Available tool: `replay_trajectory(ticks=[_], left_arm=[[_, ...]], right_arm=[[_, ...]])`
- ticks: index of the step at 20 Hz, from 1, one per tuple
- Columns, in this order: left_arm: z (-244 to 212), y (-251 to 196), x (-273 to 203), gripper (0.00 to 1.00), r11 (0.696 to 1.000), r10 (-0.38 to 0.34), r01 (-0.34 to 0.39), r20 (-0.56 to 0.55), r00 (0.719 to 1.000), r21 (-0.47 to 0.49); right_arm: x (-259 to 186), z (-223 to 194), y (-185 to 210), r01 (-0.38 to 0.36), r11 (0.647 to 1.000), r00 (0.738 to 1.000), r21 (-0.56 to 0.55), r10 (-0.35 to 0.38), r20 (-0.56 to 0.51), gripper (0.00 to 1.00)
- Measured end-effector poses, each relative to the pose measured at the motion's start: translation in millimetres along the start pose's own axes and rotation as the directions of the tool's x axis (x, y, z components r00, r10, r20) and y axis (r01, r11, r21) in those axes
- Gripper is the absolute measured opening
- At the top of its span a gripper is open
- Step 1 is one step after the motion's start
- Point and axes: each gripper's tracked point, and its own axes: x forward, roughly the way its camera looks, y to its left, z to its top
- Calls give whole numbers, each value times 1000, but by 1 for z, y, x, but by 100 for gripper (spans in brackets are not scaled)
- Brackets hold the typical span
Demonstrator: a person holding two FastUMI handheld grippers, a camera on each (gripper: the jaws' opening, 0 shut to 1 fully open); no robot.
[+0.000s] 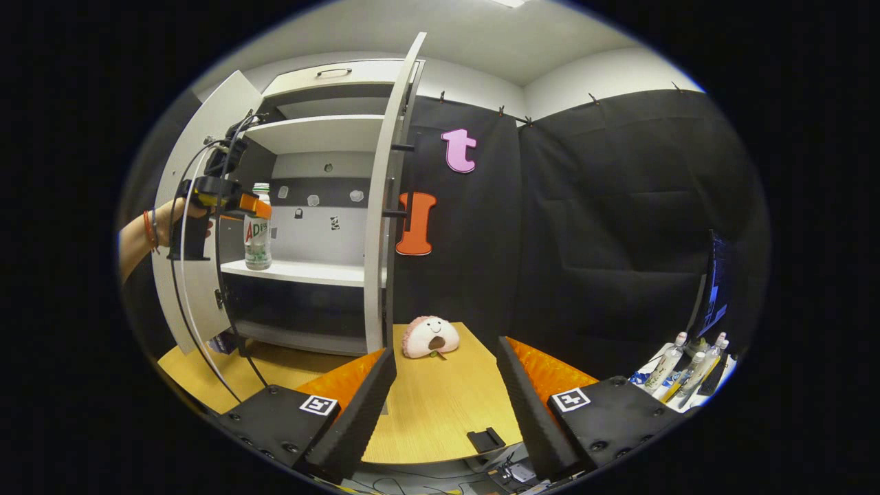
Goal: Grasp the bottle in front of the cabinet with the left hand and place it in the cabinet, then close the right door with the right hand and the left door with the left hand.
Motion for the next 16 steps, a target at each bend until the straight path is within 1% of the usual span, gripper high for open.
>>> replay_trajectory(ticks=[3,5,10,11,12,16], left_arm=[[9,4,28,77,1000,10,-11,-14,1000,-21],[6,4,42,78,999,9,-10,-32,999,-42],[-9,7,73,77,998,27,-32,-76,997,-55],[-11,6,76,78,997,28,-33,-86,996,-64],[-14,7,78,78,997,30,-37,-91,995,-71],[-23,10,82,78,995,49,-58,-113,992,-84]], right_arm=[[5,1,-6,18,1000,1000,8,-18,-3,92],[8,2,-14,37,999,999,12,-37,0,92],[12,2,-30,77,997,997,11,-77,-9,92],[12,1,-33,82,997,997,11,-82,-14,97],[14,0,-34,87,996,996,13,-87,-17,92],[17,-3,-39,98,995,995,10,-98,-23,92]])
